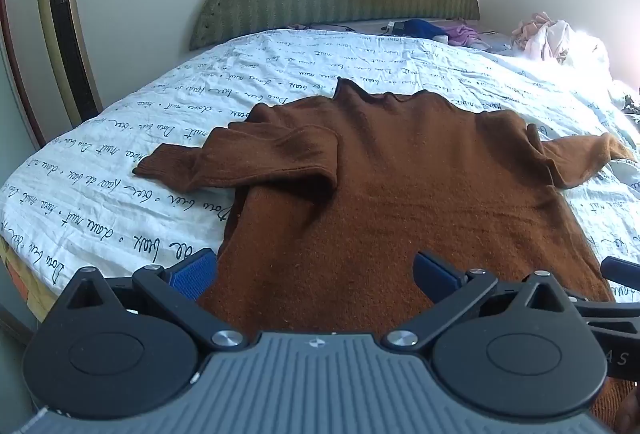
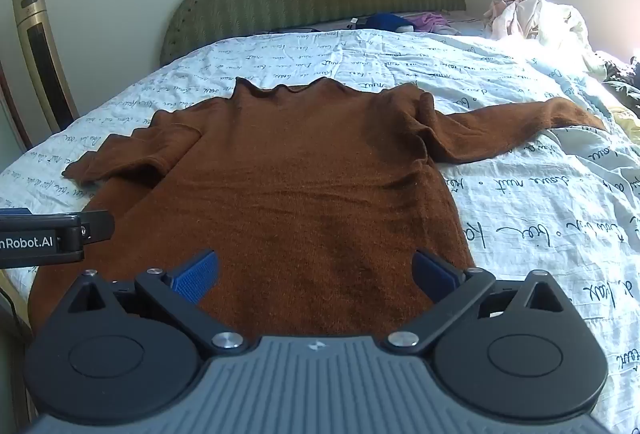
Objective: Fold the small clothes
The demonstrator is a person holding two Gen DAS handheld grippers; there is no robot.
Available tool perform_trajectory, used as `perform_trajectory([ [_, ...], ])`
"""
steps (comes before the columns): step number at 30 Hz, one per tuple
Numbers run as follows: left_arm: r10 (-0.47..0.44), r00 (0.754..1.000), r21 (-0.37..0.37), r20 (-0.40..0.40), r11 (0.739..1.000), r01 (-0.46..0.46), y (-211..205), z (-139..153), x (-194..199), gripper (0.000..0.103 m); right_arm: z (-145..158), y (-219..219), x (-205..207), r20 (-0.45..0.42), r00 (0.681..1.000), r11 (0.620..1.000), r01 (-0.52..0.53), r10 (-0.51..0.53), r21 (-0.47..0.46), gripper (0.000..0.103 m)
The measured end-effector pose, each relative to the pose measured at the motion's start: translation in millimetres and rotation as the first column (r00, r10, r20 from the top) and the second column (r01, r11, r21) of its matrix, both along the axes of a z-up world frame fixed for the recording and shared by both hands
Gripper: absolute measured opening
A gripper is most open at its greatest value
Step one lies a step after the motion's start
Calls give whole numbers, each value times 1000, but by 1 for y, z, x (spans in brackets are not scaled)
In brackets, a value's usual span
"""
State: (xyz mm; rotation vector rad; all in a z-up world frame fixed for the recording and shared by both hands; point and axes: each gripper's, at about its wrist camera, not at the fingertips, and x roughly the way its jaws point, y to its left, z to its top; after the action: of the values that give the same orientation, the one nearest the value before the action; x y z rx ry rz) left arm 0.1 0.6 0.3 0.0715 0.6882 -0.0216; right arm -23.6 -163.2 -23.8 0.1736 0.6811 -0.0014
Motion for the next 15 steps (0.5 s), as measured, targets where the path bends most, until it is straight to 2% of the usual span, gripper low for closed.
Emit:
perform_trajectory([
  [15, -13, 1000, 12, -16, 1000, 13, -6, -4, -1, 103, -2, 2, 0, 1, 1000, 1000, -9, 9, -5, 103],
])
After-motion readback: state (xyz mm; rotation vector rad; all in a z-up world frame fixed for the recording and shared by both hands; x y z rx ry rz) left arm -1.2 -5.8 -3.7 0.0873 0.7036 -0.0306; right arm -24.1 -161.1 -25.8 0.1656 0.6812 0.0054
